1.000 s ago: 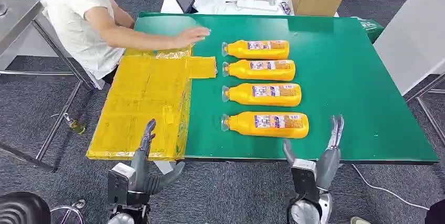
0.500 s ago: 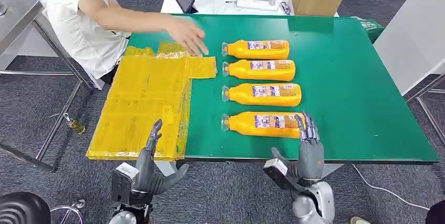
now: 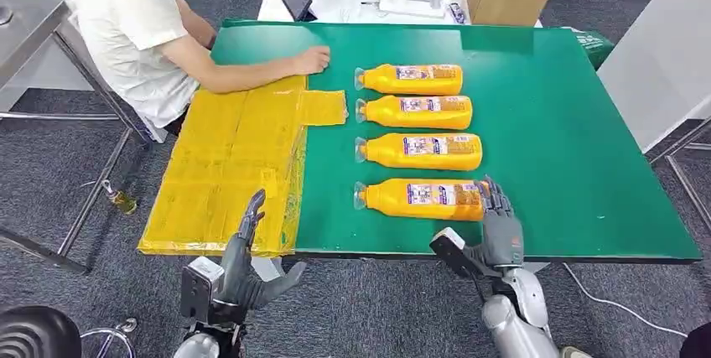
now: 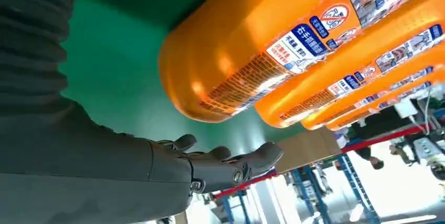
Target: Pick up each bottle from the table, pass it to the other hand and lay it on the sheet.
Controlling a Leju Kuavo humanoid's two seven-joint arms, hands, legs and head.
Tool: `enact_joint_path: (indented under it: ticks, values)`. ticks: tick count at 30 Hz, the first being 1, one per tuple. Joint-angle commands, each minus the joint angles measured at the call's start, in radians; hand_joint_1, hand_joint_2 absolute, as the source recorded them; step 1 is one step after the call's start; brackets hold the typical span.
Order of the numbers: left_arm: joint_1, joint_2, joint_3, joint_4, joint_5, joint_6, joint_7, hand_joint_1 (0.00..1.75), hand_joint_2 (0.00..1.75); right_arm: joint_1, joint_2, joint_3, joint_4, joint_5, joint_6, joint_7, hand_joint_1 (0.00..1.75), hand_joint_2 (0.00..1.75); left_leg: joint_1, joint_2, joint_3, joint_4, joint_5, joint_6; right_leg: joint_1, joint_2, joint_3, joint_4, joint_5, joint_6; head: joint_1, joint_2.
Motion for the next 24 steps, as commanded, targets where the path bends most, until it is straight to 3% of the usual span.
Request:
enact_joint_path:
  ticks: [1, 9, 15, 19, 24]
  values:
    - [-0.033, -0.003, -0.013, 0.049, 0.005, -0.006, 0.006, 0.00, 1.75, -0.071, -0.039, 0.078, 0.108, 0.013, 0.012, 0.025, 0.00, 1.75, 0.000, 0.001, 0.003, -0.001, -0.001, 0.001, 0.000, 0.000, 0.003, -0.001, -0.001, -0.002, 0.000, 0.000]
    - [-0.063, -0.017, -0.023, 0.068, 0.016, -0.035, 0.012, 0.00, 1.75, -0.181, -0.082, 0.183, 0.142, 0.124, 0.042, 0.104, 0.00, 1.75, -0.001, 0.003, 0.004, 0.000, -0.001, 0.002, 0.000, 0.002, 0.003, 0.000, 0.000, -0.002, 0.000, 0.000]
    - [-0.064, -0.020, -0.026, 0.066, 0.024, -0.043, 0.017, 0.00, 1.75, -0.197, -0.094, 0.204, 0.158, 0.127, 0.089, 0.119, 0.00, 1.75, 0.000, 0.002, 0.005, -0.001, -0.001, 0.002, 0.001, 0.000, 0.005, -0.001, -0.001, -0.003, 0.000, 0.000]
    - [-0.053, -0.022, -0.016, 0.057, 0.184, -0.183, 0.080, 0.00, 1.75, -0.222, -0.125, 0.255, 0.188, 0.180, 0.124, 0.162, 0.00, 1.75, 0.000, 0.002, 0.006, -0.001, -0.002, 0.003, 0.001, 0.000, 0.006, -0.001, -0.002, -0.003, 0.000, 0.000]
    - [-0.051, -0.019, -0.022, 0.046, 0.212, -0.206, 0.085, 0.00, 1.75, -0.253, -0.141, 0.282, 0.220, 0.203, 0.145, 0.182, 0.00, 1.75, 0.000, 0.003, 0.007, 0.000, -0.002, 0.003, 0.001, 0.001, 0.007, -0.001, -0.001, -0.003, 0.000, 0.000]
